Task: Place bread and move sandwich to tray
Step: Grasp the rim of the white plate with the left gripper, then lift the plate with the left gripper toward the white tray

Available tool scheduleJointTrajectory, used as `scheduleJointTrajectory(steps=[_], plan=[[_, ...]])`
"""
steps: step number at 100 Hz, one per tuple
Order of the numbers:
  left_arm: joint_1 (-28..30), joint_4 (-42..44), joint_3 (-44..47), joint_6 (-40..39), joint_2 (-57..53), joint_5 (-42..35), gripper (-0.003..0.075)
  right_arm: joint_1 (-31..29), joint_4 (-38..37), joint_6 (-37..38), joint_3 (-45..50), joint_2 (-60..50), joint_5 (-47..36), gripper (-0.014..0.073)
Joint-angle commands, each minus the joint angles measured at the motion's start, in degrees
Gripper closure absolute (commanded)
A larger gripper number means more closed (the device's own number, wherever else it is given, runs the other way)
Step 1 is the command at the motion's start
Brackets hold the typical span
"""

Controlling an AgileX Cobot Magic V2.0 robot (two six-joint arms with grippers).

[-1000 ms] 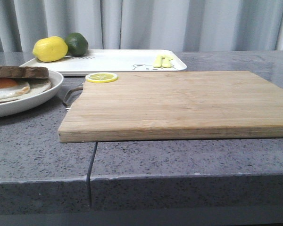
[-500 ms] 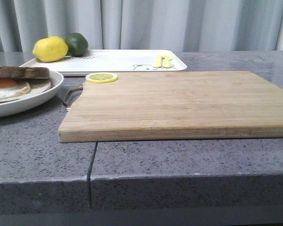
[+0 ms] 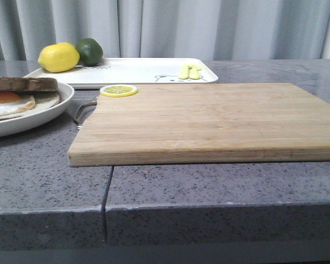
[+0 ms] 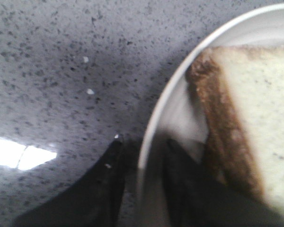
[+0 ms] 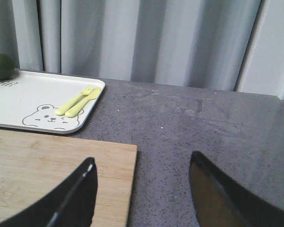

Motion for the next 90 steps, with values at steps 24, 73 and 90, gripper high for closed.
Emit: scheduleJointTrajectory(steps=[24, 73, 90], plan=[[0.13, -0.64, -1.24, -0.64, -0.92, 1.69, 0.0739, -0.25, -0.51, 0.22, -1.48, 0.1, -4.79, 0.0156], [6.51, -7.58, -1.24, 4.68, -10.28, 4.67, 0.0739, -0.25, -0.51, 0.22, -1.48, 0.1, -4.79, 0.0156], [11.55, -22.6, -1.24, 15.11, -12.75, 8.12, 0.0739, -0.25, -0.51, 0.22, -1.48, 0.1, -4.86, 0.0156]])
